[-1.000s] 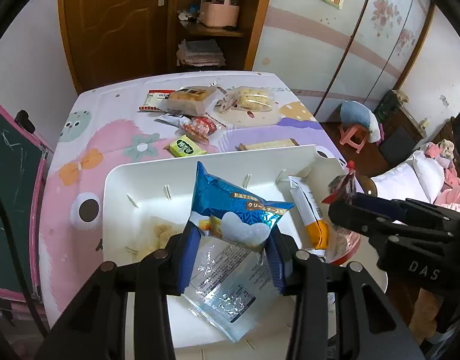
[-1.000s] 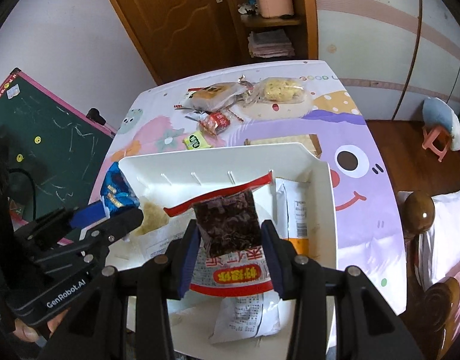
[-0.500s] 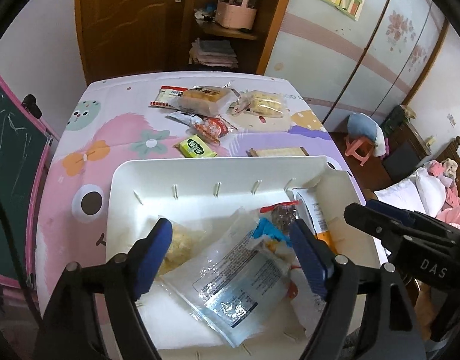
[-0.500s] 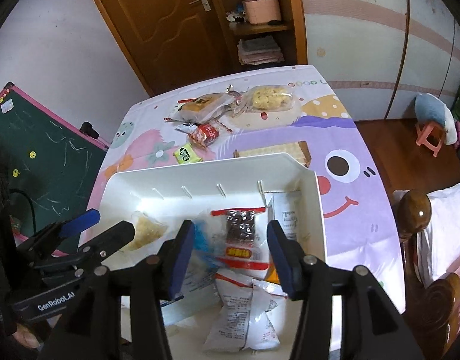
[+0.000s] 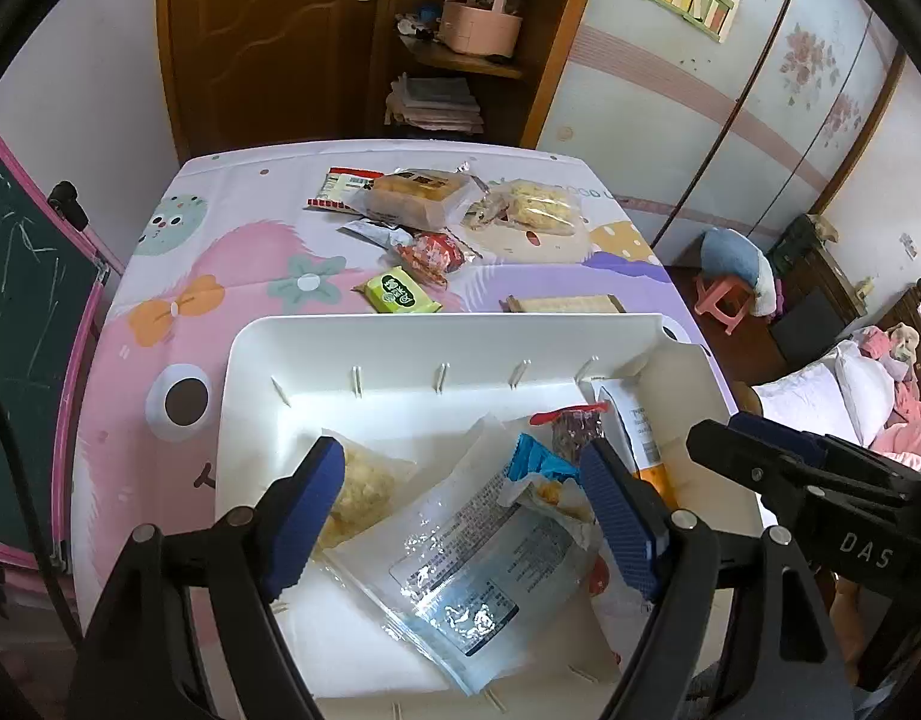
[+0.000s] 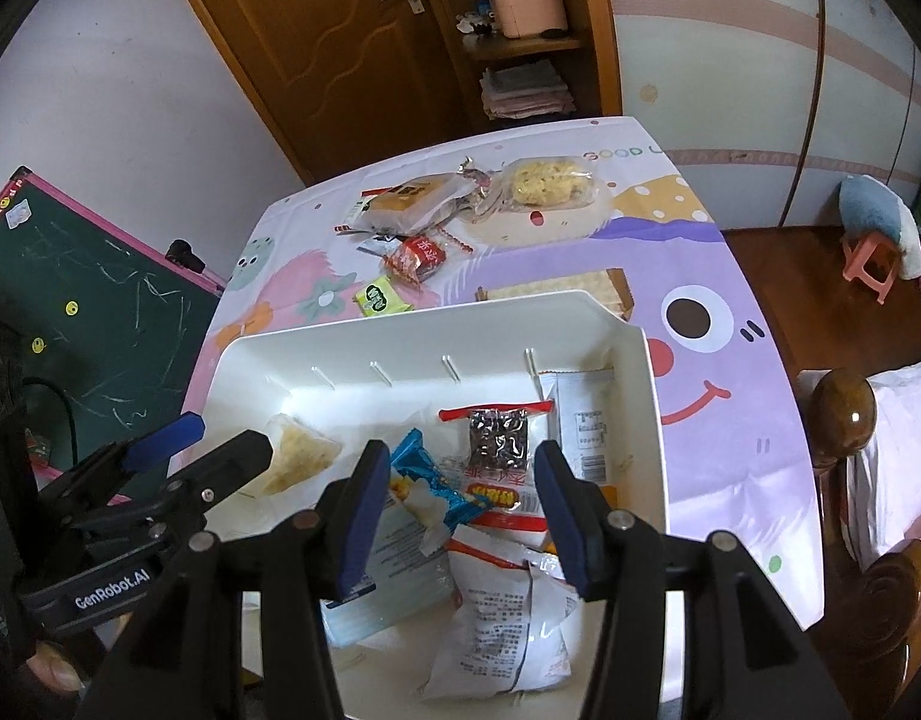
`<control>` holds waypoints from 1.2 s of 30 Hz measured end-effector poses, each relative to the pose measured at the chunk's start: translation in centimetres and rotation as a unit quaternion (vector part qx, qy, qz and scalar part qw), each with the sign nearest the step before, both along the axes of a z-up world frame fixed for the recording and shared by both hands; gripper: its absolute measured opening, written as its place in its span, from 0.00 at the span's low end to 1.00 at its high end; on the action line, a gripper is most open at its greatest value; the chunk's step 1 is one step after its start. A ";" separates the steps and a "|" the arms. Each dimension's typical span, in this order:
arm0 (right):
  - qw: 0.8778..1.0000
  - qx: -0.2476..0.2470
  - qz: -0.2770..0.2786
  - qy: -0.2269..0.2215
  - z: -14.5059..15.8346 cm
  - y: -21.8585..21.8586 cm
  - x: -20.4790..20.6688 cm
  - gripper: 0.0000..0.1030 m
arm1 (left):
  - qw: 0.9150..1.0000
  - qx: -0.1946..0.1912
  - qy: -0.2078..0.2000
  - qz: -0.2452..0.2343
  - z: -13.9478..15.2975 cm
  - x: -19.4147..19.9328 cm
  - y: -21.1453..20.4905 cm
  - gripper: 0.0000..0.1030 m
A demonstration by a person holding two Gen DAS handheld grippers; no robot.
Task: Organize snacks
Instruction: 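Carry both snacks over the tray and release them inside, then grasp the green square packet with the left gripper while the right reaches the clear cake packet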
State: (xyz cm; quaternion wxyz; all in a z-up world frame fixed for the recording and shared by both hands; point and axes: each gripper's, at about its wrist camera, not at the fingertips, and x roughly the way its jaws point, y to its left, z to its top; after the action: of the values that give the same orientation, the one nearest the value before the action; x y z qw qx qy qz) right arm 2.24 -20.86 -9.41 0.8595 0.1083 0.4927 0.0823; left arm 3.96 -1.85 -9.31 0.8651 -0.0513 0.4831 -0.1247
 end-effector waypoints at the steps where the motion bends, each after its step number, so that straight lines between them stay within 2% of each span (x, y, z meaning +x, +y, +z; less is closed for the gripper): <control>1: 1.000 0.001 0.000 0.000 -0.1 0.0 0.1 0.49 | 1.000 0.000 -0.001 0.001 0.0 0.0 0.0 0.77; 8: 1.000 0.003 0.005 -0.004 0.0 0.1 0.3 0.49 | 1.000 0.009 -0.014 0.004 0.5 0.5 0.0 0.77; 13: 1.000 -0.009 0.014 -0.017 1.0 0.2 1.6 0.49 | 0.999 0.033 -0.034 0.013 1.9 2.4 0.2 0.77; 16: 0.999 -0.023 0.022 -0.029 2.2 0.3 3.4 0.49 | 0.997 0.057 -0.046 0.021 3.4 4.5 0.5 0.77; 24: 0.995 -0.055 0.028 -0.075 7.4 0.1 9.9 0.49 | 0.995 0.075 -0.056 0.041 6.8 11.6 1.2 0.81; 27: 0.995 -0.054 0.026 -0.077 8.4 0.2 13.1 0.49 | 0.995 0.080 -0.034 0.046 5.8 14.0 0.8 0.82; 29: 0.996 -0.055 0.034 -0.067 8.2 0.7 15.2 0.50 | 0.996 0.079 -0.006 0.041 4.2 15.7 0.4 0.82; 33: 0.998 -0.040 0.051 -0.012 4.9 2.0 19.9 0.50 | 0.993 0.090 0.040 0.058 0.1 18.5 -0.3 0.82; 36: 0.998 -0.019 0.056 0.037 1.6 2.5 21.8 0.50 | 0.990 0.076 0.090 0.080 -3.4 20.3 -0.4 0.82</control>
State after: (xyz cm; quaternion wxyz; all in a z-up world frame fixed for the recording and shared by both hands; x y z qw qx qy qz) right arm 24.02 -18.39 -7.84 0.8366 0.0666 0.5310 0.1169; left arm 24.26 -2.30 -12.72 0.8267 -0.0353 0.5615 -0.0129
